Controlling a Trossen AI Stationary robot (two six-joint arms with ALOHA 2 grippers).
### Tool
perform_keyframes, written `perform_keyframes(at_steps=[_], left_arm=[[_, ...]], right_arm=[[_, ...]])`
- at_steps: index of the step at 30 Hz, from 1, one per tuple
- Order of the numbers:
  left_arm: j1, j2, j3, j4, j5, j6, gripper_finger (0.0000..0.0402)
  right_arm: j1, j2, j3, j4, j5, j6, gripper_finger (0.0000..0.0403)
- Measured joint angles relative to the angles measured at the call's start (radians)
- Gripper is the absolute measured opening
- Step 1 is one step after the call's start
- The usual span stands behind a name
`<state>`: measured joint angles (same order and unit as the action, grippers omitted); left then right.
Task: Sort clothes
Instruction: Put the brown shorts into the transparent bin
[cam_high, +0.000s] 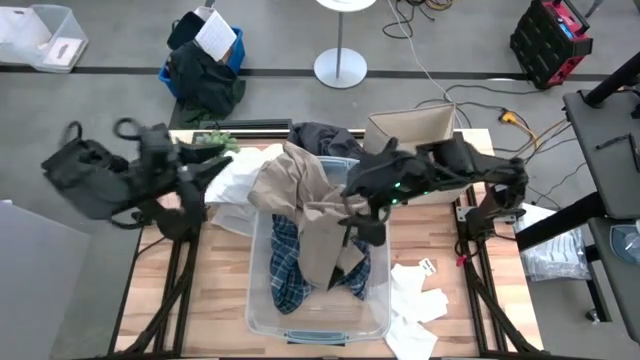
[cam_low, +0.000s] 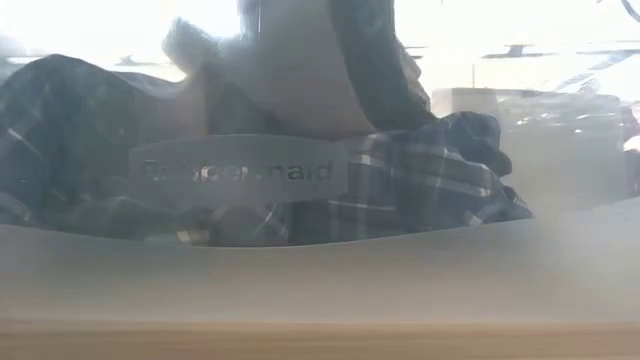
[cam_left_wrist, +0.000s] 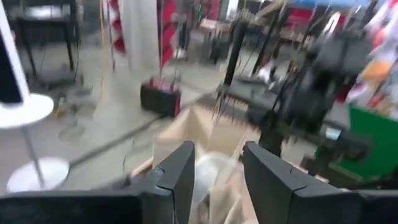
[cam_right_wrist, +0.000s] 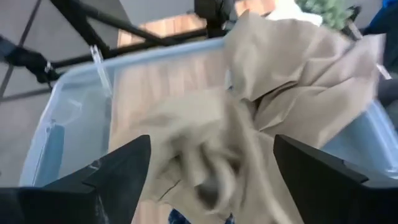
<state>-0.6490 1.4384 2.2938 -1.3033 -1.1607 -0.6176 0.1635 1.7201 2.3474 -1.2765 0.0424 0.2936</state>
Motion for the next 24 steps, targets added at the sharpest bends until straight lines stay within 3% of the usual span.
perform_keyframes(at_steps=[6,10,12,17,24], left_arm=[[0.268,0.044,-0.007,-0.268,0.292,-0.198,0.0116],[0.456,0.047,-0.09,-0.239,0.656,-0.14,0.0128],[0.522,0.047,-0.138,-0.253,0.771,-0.115,0.014],[0.632,0.036,-0.304,-0.269,0.894,-0.095,0.0172],[0.725,0.018,-0.489,-0.267,0.983,-0.114,0.0206]], right_arm=[[-0.001,-0.072,0.0,0.001,0.031,0.023,0.0343],[0.0,-0.114,0.0,-0.025,0.057,0.044,0.0336],[0.0,-0.128,0.0,-0.05,0.078,0.061,0.033],[0.009,-0.142,0.0,-0.129,0.092,0.106,0.0318],[0.009,-0.133,0.0,-0.178,0.092,0.11,0.0307]])
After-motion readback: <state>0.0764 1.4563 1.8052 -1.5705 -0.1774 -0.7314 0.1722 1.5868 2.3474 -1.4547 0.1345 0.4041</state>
